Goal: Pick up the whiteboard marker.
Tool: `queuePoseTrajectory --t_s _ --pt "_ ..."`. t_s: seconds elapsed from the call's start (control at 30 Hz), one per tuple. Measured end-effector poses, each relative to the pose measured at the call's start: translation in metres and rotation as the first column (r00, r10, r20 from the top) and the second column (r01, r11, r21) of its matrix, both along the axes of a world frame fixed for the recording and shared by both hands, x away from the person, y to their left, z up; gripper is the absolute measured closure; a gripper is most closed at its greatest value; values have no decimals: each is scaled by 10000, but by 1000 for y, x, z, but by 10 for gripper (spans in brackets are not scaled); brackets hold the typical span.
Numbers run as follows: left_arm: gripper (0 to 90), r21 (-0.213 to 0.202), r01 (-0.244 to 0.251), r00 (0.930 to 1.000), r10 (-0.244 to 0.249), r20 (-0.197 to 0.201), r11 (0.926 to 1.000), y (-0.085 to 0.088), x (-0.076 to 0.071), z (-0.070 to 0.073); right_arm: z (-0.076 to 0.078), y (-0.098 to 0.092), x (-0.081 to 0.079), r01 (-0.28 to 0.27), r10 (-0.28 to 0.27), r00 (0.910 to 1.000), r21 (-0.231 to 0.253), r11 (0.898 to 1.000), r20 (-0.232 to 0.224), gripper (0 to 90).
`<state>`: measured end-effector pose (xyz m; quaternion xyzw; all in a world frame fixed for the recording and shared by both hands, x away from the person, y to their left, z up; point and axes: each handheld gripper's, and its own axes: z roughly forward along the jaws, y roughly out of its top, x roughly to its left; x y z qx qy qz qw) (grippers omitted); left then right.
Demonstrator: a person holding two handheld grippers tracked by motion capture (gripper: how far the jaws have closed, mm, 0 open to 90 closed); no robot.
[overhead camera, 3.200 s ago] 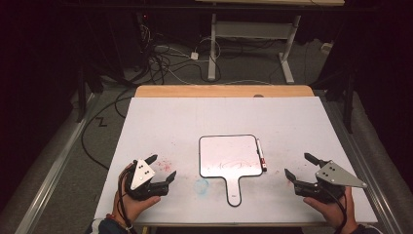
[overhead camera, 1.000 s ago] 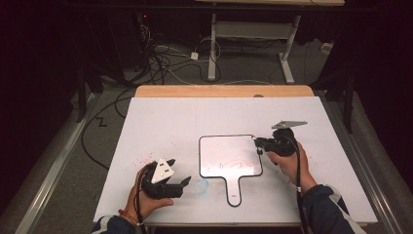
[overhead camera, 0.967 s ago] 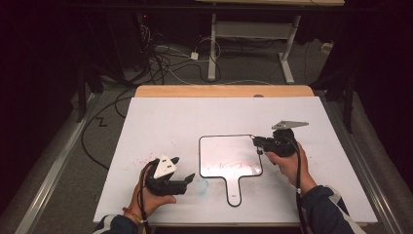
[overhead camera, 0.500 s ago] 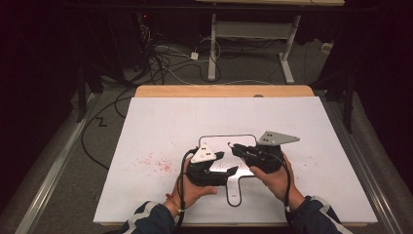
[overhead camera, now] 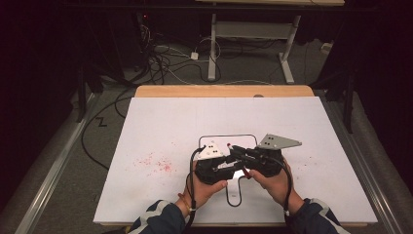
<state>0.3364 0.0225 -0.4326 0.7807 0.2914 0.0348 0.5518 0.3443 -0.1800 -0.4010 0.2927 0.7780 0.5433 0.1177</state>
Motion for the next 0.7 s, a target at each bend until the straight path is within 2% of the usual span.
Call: queuePoseTrajectory --t_s 0.03,0.1,0.2,0.23,0.3,0.33,0.37,0.4,0.47,0.53,0.57,0.63,0.7 --pt "692 216 -92 9999 89 135 9997 1 0 0 1 2 -2 39 -37 9998 -103 9999 176 809" --pt "750 357 -210 9996 202 207 9991 4 2 0 2 2 -4 8 -5 9997 -98 10000 238 807" --pt "780 540 -189 9992 170 357 9984 8 4 0 3 1 -5 23 -21 9996 -64 10000 279 801" --pt "780 692 -220 9986 187 490 9974 8 4 0 3 1 -5 23 -21 9996 -64 10000 279 801" --pt "782 745 -159 9977 109 668 9971 9 4 -1 3 1 -6 36 -33 9995 -99 9999 323 791" --pt "782 877 -169 9969 101 775 9960 9 4 -1 3 1 -7 -6 8 9995 -71 10000 314 754" --pt "782 1066 -157 9960 62 892 9942 9 5 -2 4 0 -8 242 -231 9988 -235 9994 432 684" --pt "782 1073 -156 9953 53 963 9941 10 5 -3 4 0 -8 242 -231 9988 -235 9994 432 684" --pt "782 1247 -173 9942 39 1072 9920 12 8 -5 5 -7 -12 269 -263 9983 -106 9996 513 583" --pt "782 1329 -275 9934 122 1143 9907 17 11 -8 6 -10 -13 425 -415 9974 -165 9990 588 571" --pt "782 1446 -381 9922 202 1231 9888 19 13 -9 8 -19 -15 475 -461 9963 -169 9987 729 510" --pt "782 1506 -427 9920 240 1240 9877 25 16 -11 7 -28 -19 839 -763 9897 -590 9947 1207 483" --pt "782 1641 -526 9913 316 1281 9850 30 19 -13 4 -38 -22 922 -809 9875 -795 9926 1349 456"
